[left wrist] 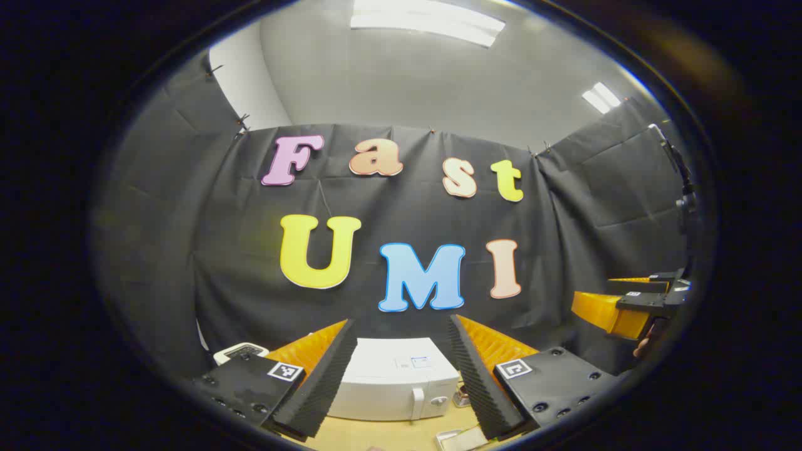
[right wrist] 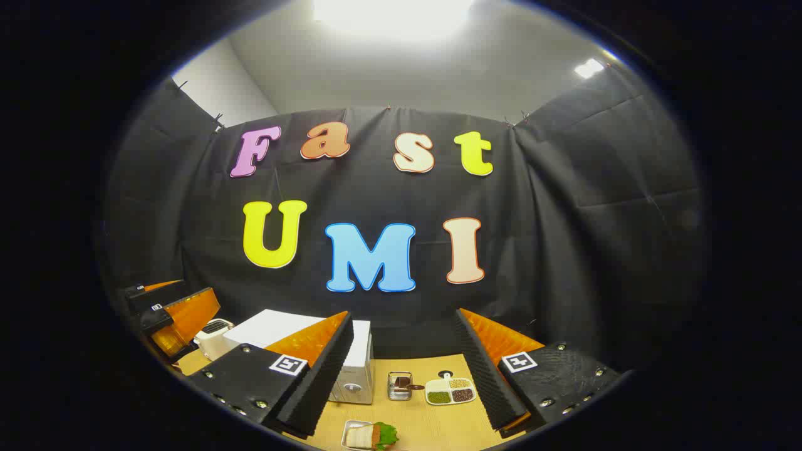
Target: Open the microwave oven with the left hand, put the food in, and close the microwave oven.
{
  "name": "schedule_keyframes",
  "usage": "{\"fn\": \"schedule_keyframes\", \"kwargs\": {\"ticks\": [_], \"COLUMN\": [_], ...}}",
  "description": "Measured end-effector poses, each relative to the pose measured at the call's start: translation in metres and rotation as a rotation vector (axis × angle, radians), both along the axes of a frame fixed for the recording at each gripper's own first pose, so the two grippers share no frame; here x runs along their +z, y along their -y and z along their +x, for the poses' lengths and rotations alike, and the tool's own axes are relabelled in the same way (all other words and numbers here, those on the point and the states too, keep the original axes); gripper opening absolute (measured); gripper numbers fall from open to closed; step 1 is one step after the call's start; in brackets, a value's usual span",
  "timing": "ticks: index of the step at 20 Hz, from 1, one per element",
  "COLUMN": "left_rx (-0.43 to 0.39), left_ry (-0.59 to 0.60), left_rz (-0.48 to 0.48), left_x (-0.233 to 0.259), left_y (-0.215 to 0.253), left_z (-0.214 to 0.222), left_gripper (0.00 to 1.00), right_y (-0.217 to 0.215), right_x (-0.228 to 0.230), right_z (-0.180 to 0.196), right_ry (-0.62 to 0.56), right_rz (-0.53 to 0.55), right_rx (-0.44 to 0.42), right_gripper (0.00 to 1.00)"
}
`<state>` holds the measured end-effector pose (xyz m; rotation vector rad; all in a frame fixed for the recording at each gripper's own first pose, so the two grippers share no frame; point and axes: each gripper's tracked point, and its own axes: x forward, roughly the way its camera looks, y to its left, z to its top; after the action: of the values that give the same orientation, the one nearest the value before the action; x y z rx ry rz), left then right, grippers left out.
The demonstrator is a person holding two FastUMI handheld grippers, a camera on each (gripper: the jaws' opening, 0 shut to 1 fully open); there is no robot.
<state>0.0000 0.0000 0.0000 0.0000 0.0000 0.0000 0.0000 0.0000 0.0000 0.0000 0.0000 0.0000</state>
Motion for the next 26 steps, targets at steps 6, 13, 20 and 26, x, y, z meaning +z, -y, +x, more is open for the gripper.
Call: {"fn": "schedule_keyframes", "kwargs": {"ticks": [6,13,20,26], "left_rx": [-0.029,-0.012,-0.049,-0.063], "left_ry": [-0.005,-0.01,-0.08,-0.232], "left_rz": [0.001,0.001,-0.027,-0.051], "left_x": [-0.006,-0.013,-0.073,-0.175], "left_y": [0.01,0.02,0.039,0.045], "left_z": [0.002,0.011,0.036,0.077], "left_gripper": [0.94,0.95,0.94,0.95], "right_y": [0.0,0.011,0.019,0.029], "right_x": [-0.006,-0.009,-0.016,-0.03], "right_z": [0.003,0.02,0.033,0.043], "right_ry": [-0.004,-0.008,-0.002,-0.012], "right_rz": [0.014,0.013,0.034,-0.009], "right_rx": [0.004,0.031,0.061,0.065], "right_gripper": [0.97,0.97,0.97,0.97]}}
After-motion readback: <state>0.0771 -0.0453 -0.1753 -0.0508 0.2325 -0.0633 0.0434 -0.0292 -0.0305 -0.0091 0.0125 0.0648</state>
